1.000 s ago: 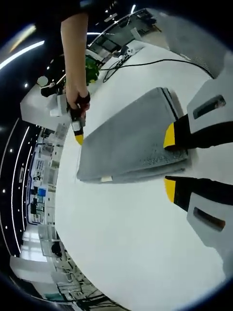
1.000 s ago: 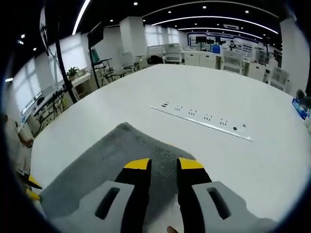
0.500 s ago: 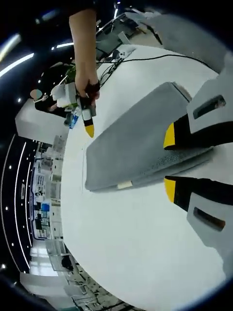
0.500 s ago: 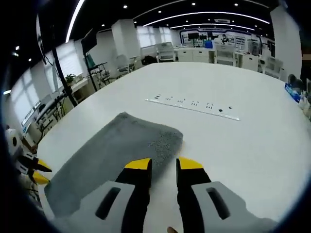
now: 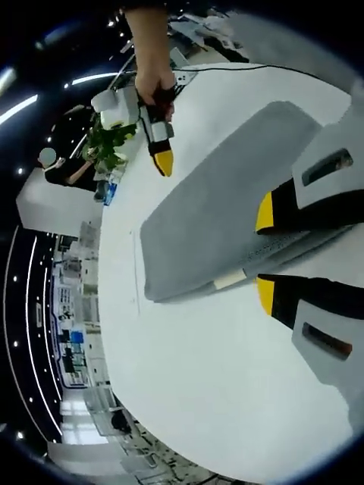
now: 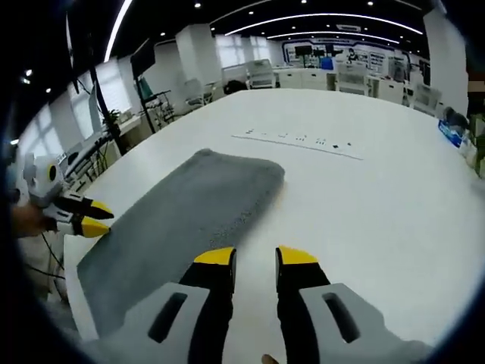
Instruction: Fold the towel on the table until its edges align and the towel forms a compact rectangular stack.
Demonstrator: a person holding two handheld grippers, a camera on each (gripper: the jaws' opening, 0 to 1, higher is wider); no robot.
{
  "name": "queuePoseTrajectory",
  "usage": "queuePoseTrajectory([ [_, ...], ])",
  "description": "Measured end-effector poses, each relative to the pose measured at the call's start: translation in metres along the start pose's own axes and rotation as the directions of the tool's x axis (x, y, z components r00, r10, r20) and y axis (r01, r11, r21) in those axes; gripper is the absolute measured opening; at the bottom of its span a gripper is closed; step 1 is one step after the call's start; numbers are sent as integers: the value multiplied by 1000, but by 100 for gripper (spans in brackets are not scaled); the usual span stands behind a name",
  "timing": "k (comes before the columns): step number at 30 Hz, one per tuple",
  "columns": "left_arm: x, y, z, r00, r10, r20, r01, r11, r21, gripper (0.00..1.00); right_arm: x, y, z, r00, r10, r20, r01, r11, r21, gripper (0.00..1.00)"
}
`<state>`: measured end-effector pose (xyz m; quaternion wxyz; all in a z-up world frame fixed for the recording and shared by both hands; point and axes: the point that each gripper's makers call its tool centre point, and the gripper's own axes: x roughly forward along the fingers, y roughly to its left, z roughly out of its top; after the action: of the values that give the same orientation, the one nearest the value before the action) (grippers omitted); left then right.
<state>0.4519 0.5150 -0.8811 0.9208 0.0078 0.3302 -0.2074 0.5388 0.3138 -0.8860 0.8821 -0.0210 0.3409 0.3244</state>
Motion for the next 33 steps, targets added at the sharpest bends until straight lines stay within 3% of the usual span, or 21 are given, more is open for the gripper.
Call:
queuePoseTrajectory([
  [7,16,12,12,1000,-3,-10,3,1000,17,21,-4,17,-14,999,34,-1,-34,999,18,21],
  [13,29,21,9,999,-10,-33,10,1000,23,21,1,31,-22,998,66,-12,-66,997,38,19],
  [15,34,28,7,999,12,-29,-13,999,-33,21,2,33,-22,998,59,-6,-59,998,37,18],
  [17,35,26,4,1000,0,-31,-2,997,-79,21,3,37,-23,998,68,-1,-68,996,53,18],
  [25,40,25,0,1000,3,-23,-6,991,-131,19,11,49,-31,996,86,-2,-86,994,70,15],
  [33,42,22,-1,999,15,-29,-18,993,-115,12,15,52,-32,995,92,-23,-92,995,36,10],
])
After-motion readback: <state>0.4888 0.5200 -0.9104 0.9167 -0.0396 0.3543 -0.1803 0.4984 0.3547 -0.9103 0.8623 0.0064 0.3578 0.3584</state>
